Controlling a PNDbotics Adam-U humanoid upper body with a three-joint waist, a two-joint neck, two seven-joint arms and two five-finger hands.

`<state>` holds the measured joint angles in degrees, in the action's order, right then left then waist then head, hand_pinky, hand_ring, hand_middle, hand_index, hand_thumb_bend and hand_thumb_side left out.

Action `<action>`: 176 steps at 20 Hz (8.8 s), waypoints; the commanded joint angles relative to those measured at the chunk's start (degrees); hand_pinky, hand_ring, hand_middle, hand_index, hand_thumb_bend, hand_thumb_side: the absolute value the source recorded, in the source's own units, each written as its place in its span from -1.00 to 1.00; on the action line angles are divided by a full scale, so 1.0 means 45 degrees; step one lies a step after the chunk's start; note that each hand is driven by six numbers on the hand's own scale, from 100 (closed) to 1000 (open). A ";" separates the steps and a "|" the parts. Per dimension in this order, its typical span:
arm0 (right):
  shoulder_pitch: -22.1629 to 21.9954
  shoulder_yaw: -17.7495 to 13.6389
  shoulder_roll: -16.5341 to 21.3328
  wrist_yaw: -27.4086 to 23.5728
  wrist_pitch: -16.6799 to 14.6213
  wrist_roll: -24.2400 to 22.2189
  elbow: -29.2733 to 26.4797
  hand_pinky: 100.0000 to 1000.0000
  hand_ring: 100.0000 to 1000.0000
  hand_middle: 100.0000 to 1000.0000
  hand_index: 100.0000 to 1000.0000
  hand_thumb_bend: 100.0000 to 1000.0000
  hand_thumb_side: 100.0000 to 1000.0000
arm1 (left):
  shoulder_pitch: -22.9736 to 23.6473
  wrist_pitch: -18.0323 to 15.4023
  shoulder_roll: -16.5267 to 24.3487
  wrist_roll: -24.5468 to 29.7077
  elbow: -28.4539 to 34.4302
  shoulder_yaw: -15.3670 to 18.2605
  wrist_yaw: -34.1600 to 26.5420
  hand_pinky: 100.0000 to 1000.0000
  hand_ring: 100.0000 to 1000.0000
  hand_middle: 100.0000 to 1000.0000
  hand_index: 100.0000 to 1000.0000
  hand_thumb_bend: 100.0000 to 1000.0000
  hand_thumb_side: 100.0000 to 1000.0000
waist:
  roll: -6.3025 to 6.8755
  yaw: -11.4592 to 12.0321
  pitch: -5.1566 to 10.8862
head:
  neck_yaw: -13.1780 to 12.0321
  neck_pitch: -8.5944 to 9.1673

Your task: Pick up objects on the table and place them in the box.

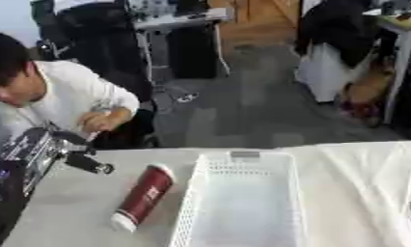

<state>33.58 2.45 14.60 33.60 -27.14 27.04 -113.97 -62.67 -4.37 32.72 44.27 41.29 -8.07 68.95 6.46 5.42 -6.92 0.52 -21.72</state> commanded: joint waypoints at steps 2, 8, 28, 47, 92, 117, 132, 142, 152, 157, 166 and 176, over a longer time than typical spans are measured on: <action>0.0160 -0.0072 0.0007 0.0008 -0.0058 0.0008 -0.0139 -0.19 0.05 0.10 0.21 -1.00 1.00 | -0.0396 -0.0140 0.0139 0.0468 -0.0130 0.0004 -0.0909 0.51 0.75 0.96 1.00 -0.64 1.00 | -0.0008 -0.0005 0.0239 | -0.0052 -0.0072; 0.0172 -0.0060 -0.0004 -0.0005 -0.0058 -0.0007 -0.0139 -0.19 0.05 0.10 0.21 -1.00 1.00 | -0.0544 -0.0349 -0.0005 0.1418 -0.0451 -0.0248 -0.1905 0.54 0.78 1.00 1.00 -0.78 1.00 | 0.0012 -0.0031 0.0254 | -0.0177 -0.0424; 0.0313 -0.0002 -0.0137 -0.0099 -0.0104 -0.0078 -0.0139 -0.18 0.06 0.10 0.21 -1.00 1.00 | -0.0784 -0.0572 -0.0448 0.1302 -0.0559 -0.0508 -0.0549 0.69 0.82 0.97 1.00 -0.25 1.00 | 0.0106 -0.0227 0.0235 | -0.0305 -0.0460; 0.0477 0.0075 -0.0289 -0.0214 -0.0136 -0.0166 -0.0139 -0.18 0.06 0.10 0.22 -1.00 1.00 | -0.0914 -0.1156 -0.1011 0.0861 -0.1384 -0.0267 0.1464 0.67 0.80 0.90 0.95 0.34 1.00 | 0.0199 -0.0418 0.0129 | -0.0176 -0.0982; 0.0895 0.0212 -0.0618 -0.0431 -0.0330 -0.0300 -0.0139 -0.18 0.05 0.10 0.22 -1.00 1.00 | -0.0364 -0.0958 -0.1782 -0.0014 -0.2241 0.0197 0.4245 0.72 0.79 0.86 0.78 0.58 1.00 | 0.0166 -0.0776 -0.0285 | -0.0098 -0.0904; 0.0980 0.0198 -0.0646 -0.0472 -0.0377 -0.0306 -0.0139 -0.18 0.06 0.11 0.22 -1.00 1.00 | 0.0221 -0.1244 -0.2218 -0.1535 -0.2730 0.0338 0.4905 0.62 0.70 0.80 0.72 0.98 1.00 | 0.0128 -0.0813 -0.0344 | -0.0047 -0.0882; 0.0940 0.0186 -0.0571 -0.0483 -0.0362 -0.0308 -0.0139 -0.18 0.05 0.09 0.21 -1.00 1.00 | 0.0538 -0.0689 -0.2094 -0.3739 -0.2503 0.0178 0.5901 -1.00 -1.00 -1.00 -0.82 -0.30 -0.36 | 0.0106 -0.0725 -0.0330 | -0.0008 -0.0874; 0.0828 0.0182 -0.0449 -0.0470 -0.0304 -0.0348 -0.0139 -0.19 0.05 0.08 0.21 -1.00 1.00 | 0.0602 -0.0819 -0.1787 -0.5182 -0.1905 0.0329 0.6274 -1.00 -1.00 -1.00 -0.91 -0.41 -0.58 | 0.0110 -0.0583 -0.0280 | 0.0032 -0.0876; 0.0696 0.0161 -0.0288 -0.0437 -0.0186 -0.0414 -0.0139 -0.19 0.04 0.07 0.22 -1.00 1.00 | 0.0903 -0.1302 -0.1282 -0.2691 -0.1232 0.0449 0.2520 -1.00 -1.00 -1.00 -0.78 -1.00 -0.14 | 0.0099 -0.0416 -0.0207 | 0.0068 -0.0874; 0.0674 0.0150 -0.0255 -0.0435 -0.0169 -0.0418 -0.0139 -0.19 0.04 0.08 0.22 -1.00 1.00 | 0.0993 -0.0897 -0.1018 -0.0807 -0.0918 0.0666 0.0566 -1.00 -1.00 -1.00 -0.67 -1.00 0.12 | 0.0109 -0.0385 -0.0175 | 0.0049 -0.0894; 0.0641 0.0140 -0.0182 -0.0417 -0.0145 -0.0421 -0.0139 -0.19 0.04 0.07 0.22 -1.00 1.00 | 0.1278 -0.0219 -0.0218 0.0822 0.0092 0.0667 -0.1423 -1.00 -1.00 -1.00 -0.61 -1.00 0.20 | 0.0130 -0.0327 -0.0160 | 0.0093 -0.0925; 0.0595 0.0152 -0.0054 -0.0395 -0.0113 -0.0462 -0.0139 -0.19 0.04 0.07 0.22 -1.00 1.00 | 0.1194 -0.0828 0.0697 0.1411 0.1396 0.0012 -0.2141 -1.00 -1.00 -1.00 -0.65 -1.00 0.17 | 0.0162 -0.0224 -0.0151 | 0.0075 -0.0959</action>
<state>36.02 3.21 13.66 31.70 -27.81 25.04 -113.97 -56.05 -7.48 33.11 50.30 45.84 -7.73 59.96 7.29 4.22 -8.71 0.60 -25.97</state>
